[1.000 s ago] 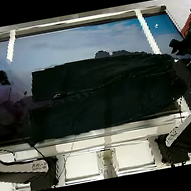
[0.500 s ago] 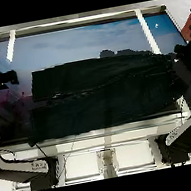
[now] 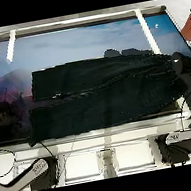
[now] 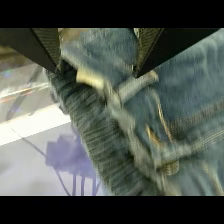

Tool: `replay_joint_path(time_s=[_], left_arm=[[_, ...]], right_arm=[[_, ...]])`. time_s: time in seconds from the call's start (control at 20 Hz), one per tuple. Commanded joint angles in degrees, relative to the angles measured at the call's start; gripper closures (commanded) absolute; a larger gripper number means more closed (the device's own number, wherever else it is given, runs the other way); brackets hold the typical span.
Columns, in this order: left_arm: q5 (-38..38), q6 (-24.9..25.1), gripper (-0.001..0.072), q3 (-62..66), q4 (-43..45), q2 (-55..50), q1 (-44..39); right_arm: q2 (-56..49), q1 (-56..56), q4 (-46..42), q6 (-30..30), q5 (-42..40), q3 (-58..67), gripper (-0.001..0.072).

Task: Fold the clothes and pants, and hang the long-sleeved shirts on hangers.

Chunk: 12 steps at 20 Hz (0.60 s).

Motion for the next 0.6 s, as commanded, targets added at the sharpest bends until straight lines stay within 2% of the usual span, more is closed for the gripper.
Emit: replay_joint_path(time_s=[0.0, 0.1, 0.2, 0.35, 0.55], left_arm=[[1.31, 10.36, 0.0137, -13.64, -6.56, 7.04, 6.36], [2.36, 16.15, 0.0137, -18.1, -10.1, 6.99, 8.31], [4.24, 18.29, 0.0138, -20.31, -12.98, 6.43, 8.46], [2.69, 17.35, 0.0138, -21.14, -9.44, 4.33, 8.87], [0.9, 17.09, 0.0143, -24.52, -9.7, 1.62, 9.09]], right_arm=[[6.38, -1.95, 0.55, -2.25, 0.48, -7.1, 0.0209], [8.2, -1.99, 0.85, -2.14, 3.39, -7.39, 0.0209], [9.75, -1.97, 2.23, -1.75, 5.4, -7.39, 0.021], [11.26, -1.92, 3.39, -0.24, 6.64, -7.41, 0.021], [11.89, -1.92, 3.67, -0.11, 6.95, -7.41, 0.021]])
